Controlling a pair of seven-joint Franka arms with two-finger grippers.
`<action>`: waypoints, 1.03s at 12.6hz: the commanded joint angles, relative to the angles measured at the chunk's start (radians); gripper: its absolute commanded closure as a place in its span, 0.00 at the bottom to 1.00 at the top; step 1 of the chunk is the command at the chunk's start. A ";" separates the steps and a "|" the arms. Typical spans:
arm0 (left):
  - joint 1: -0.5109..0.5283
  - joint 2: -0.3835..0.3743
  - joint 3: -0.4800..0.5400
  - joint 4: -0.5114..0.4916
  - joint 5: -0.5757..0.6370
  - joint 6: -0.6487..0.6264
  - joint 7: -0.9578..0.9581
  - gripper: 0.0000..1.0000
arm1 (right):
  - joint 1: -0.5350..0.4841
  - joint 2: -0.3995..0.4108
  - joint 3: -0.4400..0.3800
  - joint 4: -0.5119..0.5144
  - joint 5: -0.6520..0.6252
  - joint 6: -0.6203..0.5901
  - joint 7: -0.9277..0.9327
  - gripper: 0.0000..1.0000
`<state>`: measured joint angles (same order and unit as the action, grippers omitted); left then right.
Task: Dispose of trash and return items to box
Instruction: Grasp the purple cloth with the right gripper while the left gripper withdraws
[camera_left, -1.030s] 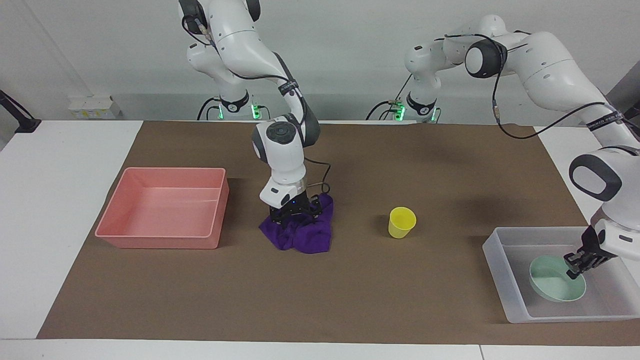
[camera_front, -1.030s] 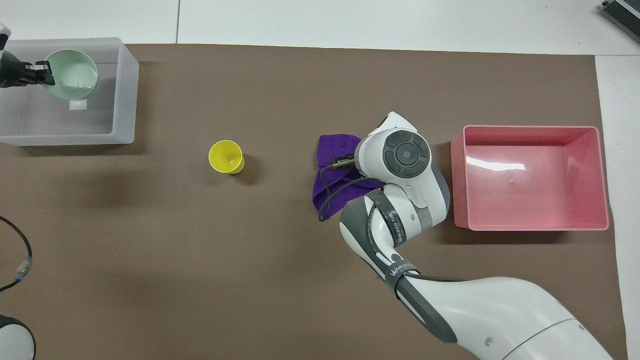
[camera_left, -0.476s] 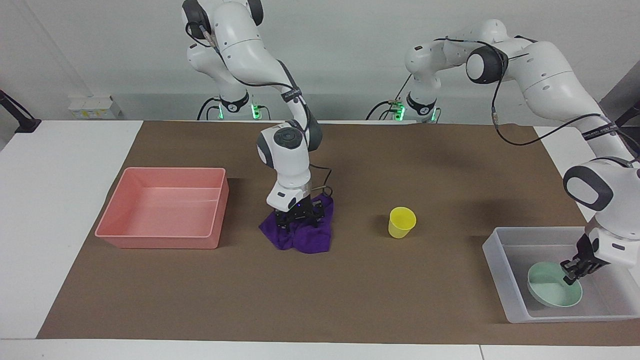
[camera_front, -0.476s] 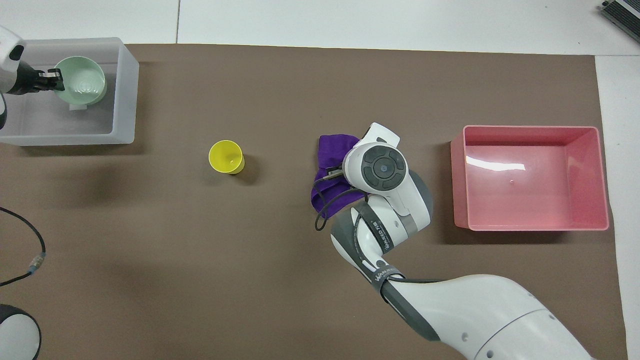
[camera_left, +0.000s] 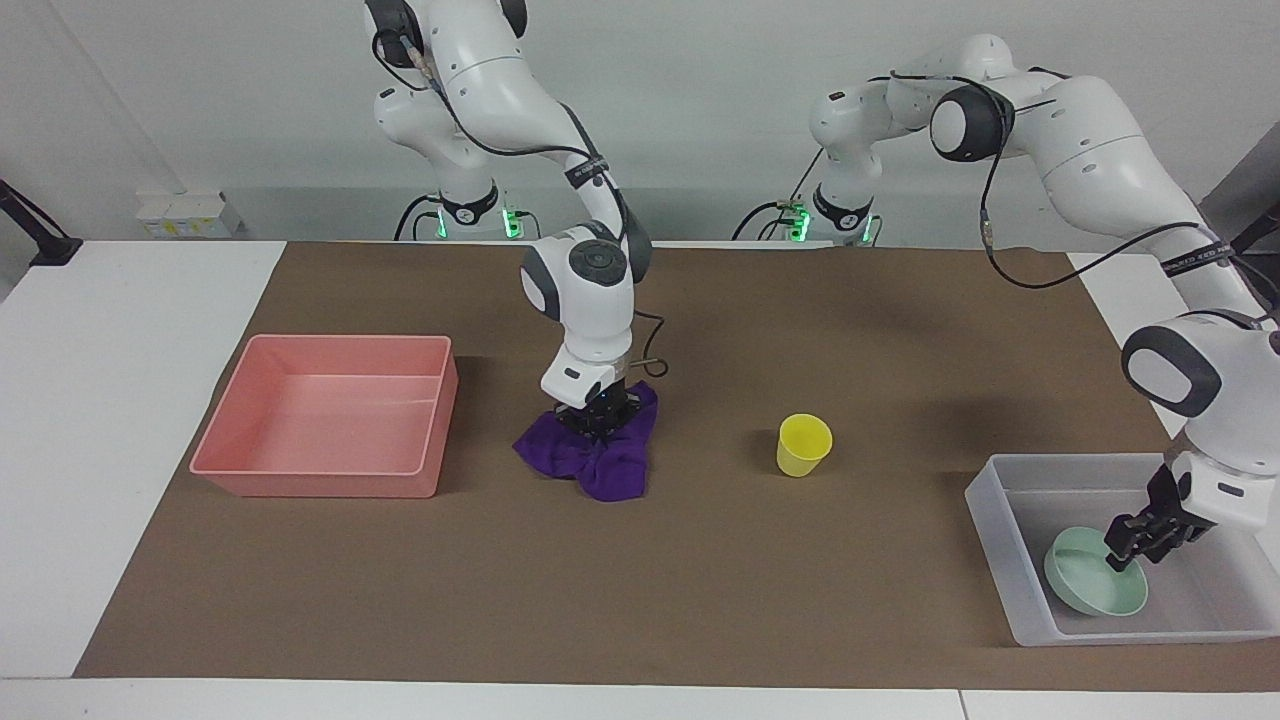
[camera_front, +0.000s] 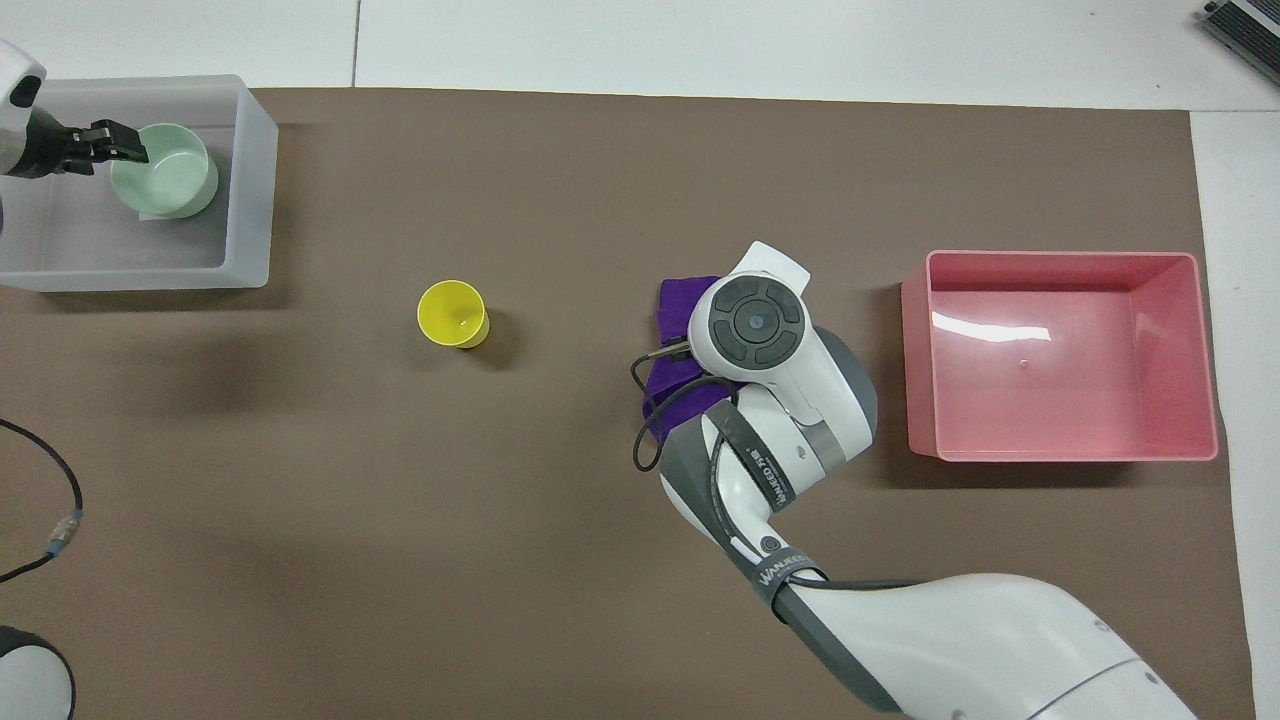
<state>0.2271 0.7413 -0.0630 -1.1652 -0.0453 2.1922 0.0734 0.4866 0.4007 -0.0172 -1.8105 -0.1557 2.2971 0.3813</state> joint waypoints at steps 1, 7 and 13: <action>-0.057 -0.169 0.009 -0.176 0.013 -0.017 0.002 0.00 | -0.023 -0.055 0.000 0.010 -0.027 -0.076 0.027 1.00; -0.218 -0.421 0.009 -0.497 0.016 -0.008 -0.023 0.00 | -0.078 -0.230 0.000 0.022 -0.010 -0.235 0.021 1.00; -0.394 -0.484 0.009 -0.739 0.016 0.218 -0.093 0.00 | -0.215 -0.373 -0.003 0.027 0.024 -0.361 -0.071 1.00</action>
<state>-0.1163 0.3229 -0.0700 -1.7664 -0.0452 2.2995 0.0326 0.3318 0.0642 -0.0254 -1.7729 -0.1512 1.9592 0.3627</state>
